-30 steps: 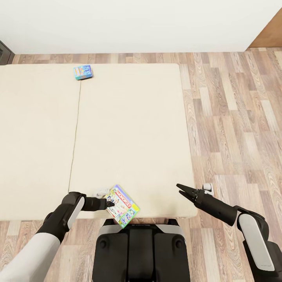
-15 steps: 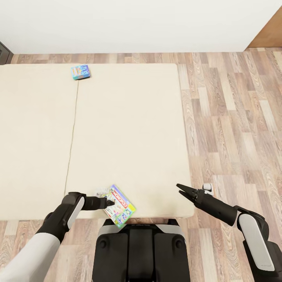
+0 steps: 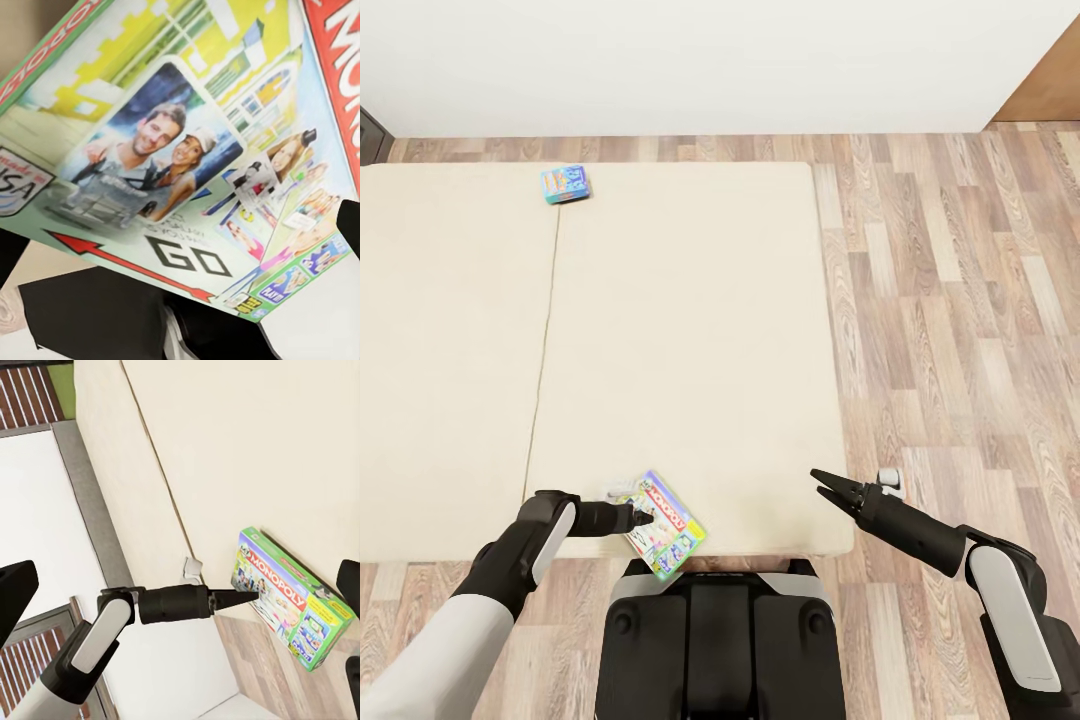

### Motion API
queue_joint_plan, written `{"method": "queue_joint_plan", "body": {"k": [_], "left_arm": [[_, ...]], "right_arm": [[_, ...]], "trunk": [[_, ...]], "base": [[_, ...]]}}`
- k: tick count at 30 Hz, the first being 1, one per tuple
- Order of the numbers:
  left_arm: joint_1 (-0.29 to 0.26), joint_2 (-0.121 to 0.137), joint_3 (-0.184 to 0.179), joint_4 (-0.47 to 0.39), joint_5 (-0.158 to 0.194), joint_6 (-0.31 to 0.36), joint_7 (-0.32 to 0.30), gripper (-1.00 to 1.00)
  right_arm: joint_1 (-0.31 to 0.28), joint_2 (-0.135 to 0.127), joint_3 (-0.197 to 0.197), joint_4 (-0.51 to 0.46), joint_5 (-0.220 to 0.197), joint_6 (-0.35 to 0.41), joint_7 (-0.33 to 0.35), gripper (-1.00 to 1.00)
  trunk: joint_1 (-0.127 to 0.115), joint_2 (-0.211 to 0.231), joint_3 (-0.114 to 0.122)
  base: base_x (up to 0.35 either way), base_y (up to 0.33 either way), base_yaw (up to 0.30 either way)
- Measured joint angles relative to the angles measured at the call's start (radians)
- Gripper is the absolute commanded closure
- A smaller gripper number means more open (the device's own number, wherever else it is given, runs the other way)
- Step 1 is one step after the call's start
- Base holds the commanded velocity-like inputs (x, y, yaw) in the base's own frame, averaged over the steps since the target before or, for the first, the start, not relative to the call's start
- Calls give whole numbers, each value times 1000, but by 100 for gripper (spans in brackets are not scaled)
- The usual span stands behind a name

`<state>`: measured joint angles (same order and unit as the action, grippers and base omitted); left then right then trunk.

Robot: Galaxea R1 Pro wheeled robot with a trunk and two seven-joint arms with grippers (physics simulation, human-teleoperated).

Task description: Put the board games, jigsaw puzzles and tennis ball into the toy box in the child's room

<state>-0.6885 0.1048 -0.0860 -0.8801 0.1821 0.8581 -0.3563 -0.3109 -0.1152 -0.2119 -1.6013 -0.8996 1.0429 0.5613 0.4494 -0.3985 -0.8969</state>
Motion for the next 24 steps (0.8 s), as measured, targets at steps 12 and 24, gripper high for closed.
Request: {"method": "queue_joint_plan", "body": {"k": [12, 24], "left_arm": [[0, 0, 1, -1, 1, 0, 0, -100], [0, -1, 1, -1, 1, 0, 0, -100]], "right_arm": [[0, 0, 0, 0, 0, 0, 0, -100], [0, 0, 0, 0, 0, 0, 0, -100]], "trunk": [[0, 0, 0], [0, 0, 0]], "base": [[-26, -60, 0], [-34, -62, 0]]}}
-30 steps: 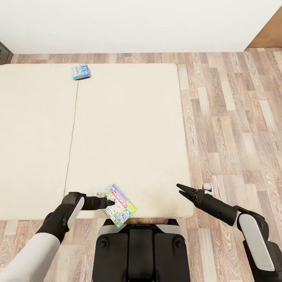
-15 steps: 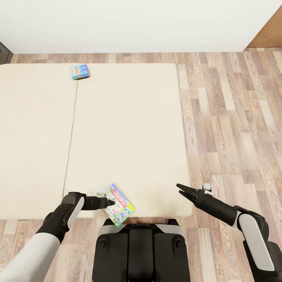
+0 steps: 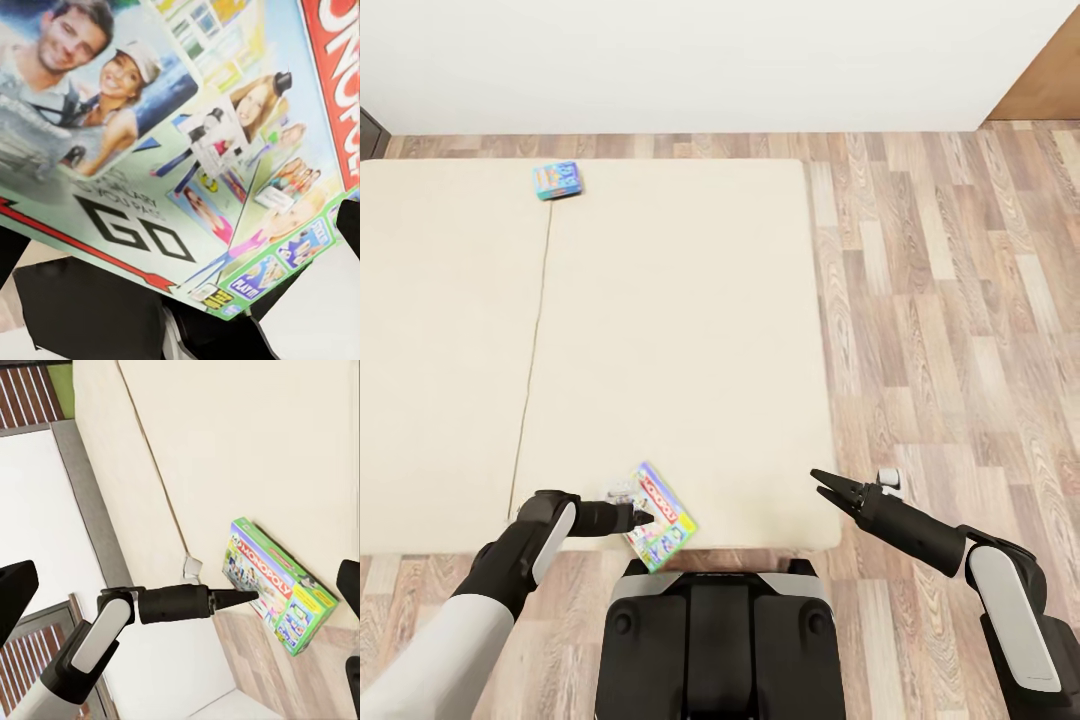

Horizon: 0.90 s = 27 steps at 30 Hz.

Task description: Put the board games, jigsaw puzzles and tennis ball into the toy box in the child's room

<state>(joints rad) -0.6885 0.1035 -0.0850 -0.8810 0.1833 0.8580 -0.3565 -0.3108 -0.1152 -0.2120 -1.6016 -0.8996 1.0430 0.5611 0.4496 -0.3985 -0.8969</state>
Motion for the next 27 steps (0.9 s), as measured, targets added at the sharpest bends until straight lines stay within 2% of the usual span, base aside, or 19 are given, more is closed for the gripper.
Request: {"method": "queue_joint_plan", "body": {"k": [27], "left_arm": [[0, 0, 0, -2, 0, 0, 0, -100]], "right_arm": [[0, 0, -2, 0, 0, 0, 0, -100]], "trunk": [[0, 0, 0]], "base": [[-7, -16, 0]]}}
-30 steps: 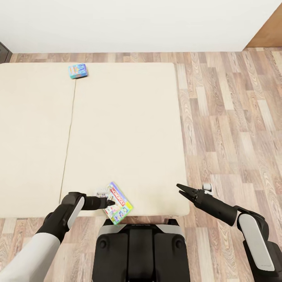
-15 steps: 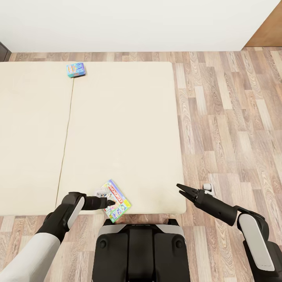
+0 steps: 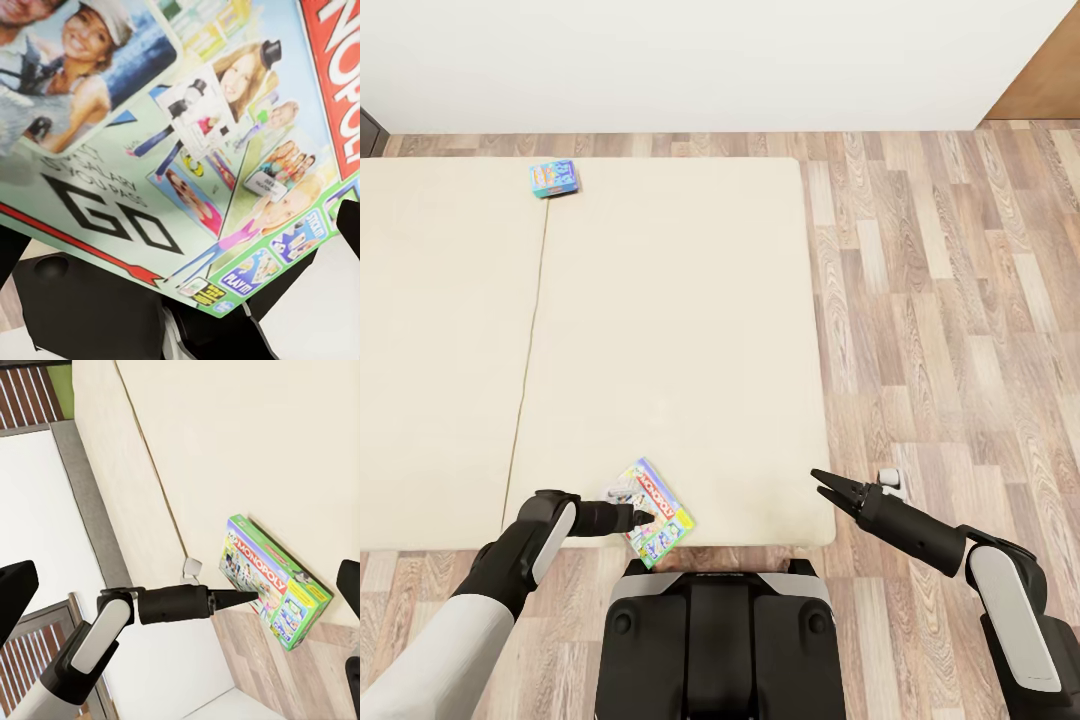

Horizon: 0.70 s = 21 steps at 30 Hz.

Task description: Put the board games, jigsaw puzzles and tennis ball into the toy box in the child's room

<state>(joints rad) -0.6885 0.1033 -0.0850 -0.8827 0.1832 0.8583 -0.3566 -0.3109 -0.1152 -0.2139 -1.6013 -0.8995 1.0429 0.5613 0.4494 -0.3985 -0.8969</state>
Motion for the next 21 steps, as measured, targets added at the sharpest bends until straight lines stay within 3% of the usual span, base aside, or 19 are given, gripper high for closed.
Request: {"method": "queue_joint_plan", "body": {"k": [21], "left_arm": [[0, 0, 0, 0, 0, 0, 0, -100]], "right_arm": [[0, 0, 1, 0, 0, 0, 0, -100]], "trunk": [[0, 0, 0]], "base": [[0, 0, 0]]}}
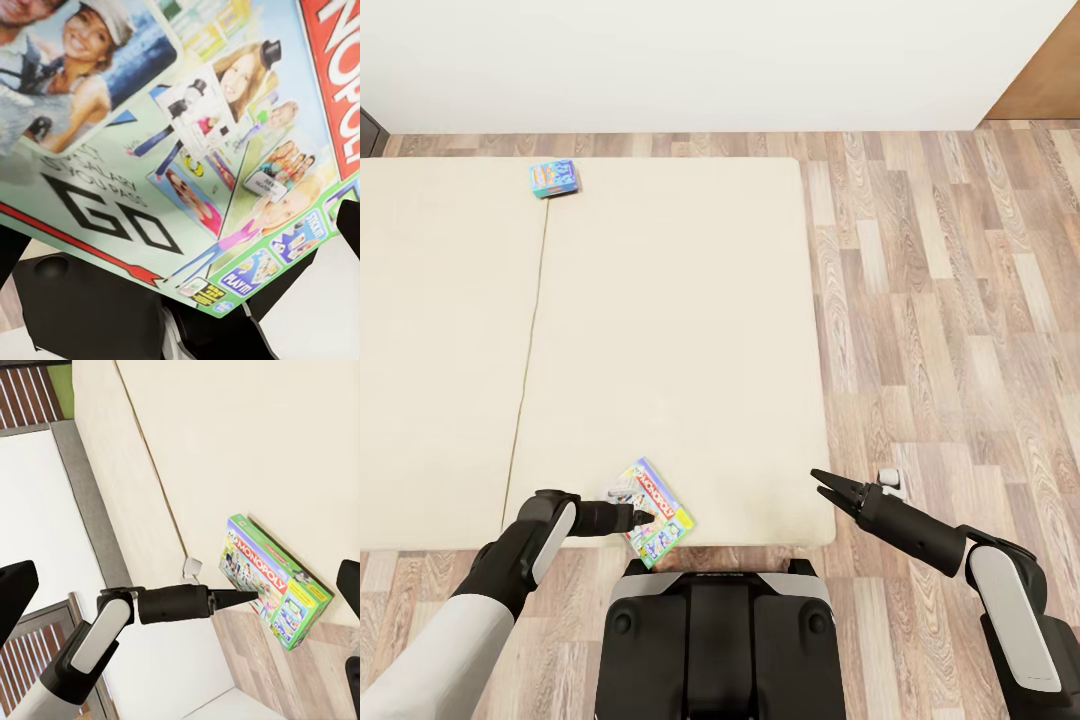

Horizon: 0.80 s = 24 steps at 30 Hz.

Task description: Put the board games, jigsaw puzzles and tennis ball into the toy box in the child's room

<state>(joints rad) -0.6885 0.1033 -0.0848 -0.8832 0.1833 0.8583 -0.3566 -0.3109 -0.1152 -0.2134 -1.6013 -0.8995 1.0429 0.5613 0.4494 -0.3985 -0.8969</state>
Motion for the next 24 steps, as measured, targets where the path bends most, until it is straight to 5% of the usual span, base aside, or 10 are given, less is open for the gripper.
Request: {"method": "queue_joint_plan", "body": {"k": [12, 24], "left_arm": [[0, -6, 0, -2, 4, -1, -4, -100], [0, -30, 2, -2, 9, -1, -91, -100]], "right_arm": [[0, 0, 0, 0, 0, 0, 0, -100], [0, 0, 0, 0, 0, 0, 0, -100]], "trunk": [[0, 0, 0], [0, 0, 0]], "base": [[0, 0, 0], [0, 0, 0]]}}
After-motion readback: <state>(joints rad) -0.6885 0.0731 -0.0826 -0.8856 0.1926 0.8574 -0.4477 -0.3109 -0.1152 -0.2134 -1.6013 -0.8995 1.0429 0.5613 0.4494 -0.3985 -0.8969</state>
